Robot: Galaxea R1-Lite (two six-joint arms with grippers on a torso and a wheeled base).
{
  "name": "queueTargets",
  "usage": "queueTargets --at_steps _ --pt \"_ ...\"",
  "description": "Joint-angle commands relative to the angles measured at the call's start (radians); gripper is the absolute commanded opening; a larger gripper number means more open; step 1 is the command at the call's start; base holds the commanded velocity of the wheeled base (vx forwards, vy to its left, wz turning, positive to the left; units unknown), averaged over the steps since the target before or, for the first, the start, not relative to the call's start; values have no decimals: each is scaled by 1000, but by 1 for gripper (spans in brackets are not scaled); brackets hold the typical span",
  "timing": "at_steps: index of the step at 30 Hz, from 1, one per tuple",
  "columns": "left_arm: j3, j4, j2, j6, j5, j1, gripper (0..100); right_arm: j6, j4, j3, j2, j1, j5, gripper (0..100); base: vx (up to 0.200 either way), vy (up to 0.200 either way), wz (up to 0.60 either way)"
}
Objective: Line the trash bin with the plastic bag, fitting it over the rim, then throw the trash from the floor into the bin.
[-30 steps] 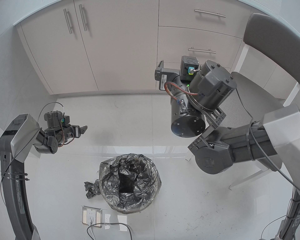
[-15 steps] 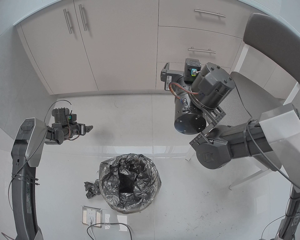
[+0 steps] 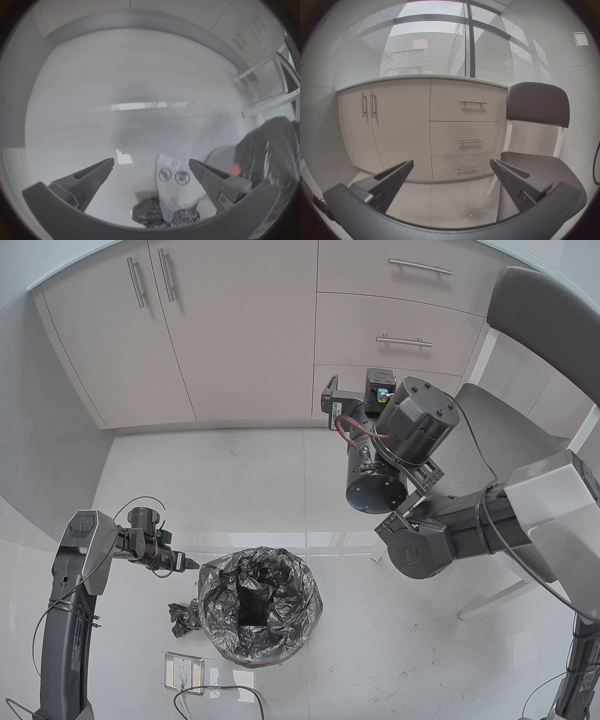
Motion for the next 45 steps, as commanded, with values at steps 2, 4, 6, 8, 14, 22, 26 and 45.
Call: queueTargets --at_steps 2,4,6,8,14,22,26,45 --pt "-2 68 60 18 -6 -3 100 -1 -1 0 11 -1 -2 100 0 0 0" --pt "-2 107 64 27 -6 -4 100 -1 -1 0 10 -3 0 100 0 0 0" --pt "-2 156 69 36 -9 -4 100 0 -2 0 10 -3 -2 100 0 0 0" --pt "-2 166 72 47 -10 -4 100 0 -1 0 10 -3 -2 100 0 0 0" --pt "-2 185 109 159 -42 -16 100 0 -1 0 10 -3 -2 100 0 0 0" --pt "-2 245 199 146 -125 -16 100 0 -1 0 22 -3 -2 100 0 0 0" --pt "-2 288 208 111 -173 -23 100 -1 -1 0 36 -9 -2 100 0 0 0" --pt "-2 456 158 1 145 59 100 0 -2 0 34 -9 -2 100 0 0 0"
